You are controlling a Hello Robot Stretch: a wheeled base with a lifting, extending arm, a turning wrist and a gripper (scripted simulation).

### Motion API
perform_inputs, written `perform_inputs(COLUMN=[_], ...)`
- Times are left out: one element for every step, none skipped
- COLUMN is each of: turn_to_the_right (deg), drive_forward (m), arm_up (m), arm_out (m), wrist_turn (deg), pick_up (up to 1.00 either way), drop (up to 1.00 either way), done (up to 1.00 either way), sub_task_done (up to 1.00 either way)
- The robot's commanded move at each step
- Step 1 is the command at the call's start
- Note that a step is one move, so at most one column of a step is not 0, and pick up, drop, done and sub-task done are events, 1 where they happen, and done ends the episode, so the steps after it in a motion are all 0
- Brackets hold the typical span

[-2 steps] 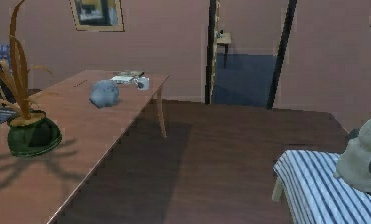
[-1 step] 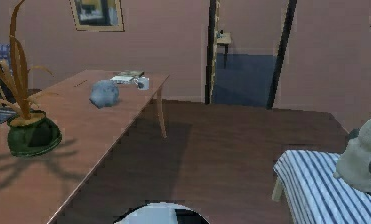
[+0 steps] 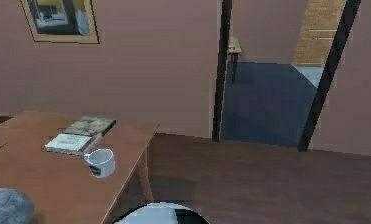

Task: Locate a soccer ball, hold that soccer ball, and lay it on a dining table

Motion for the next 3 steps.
perform_inputs(turn_to_the_right=[0.0,27.0,-30.0], drive_forward=[0.2,0.0,0.0], arm_up=[0.0,0.0,0.0], arm_out=[0.0,0.0,0.0], wrist_turn=[0.0,0.0,0.0], pick_up=[0.0,0.0,0.0], drop=[0.0,0.0,0.0], done=[0.0,0.0,0.0], sub_task_done=[0.0,0.0,0.0])
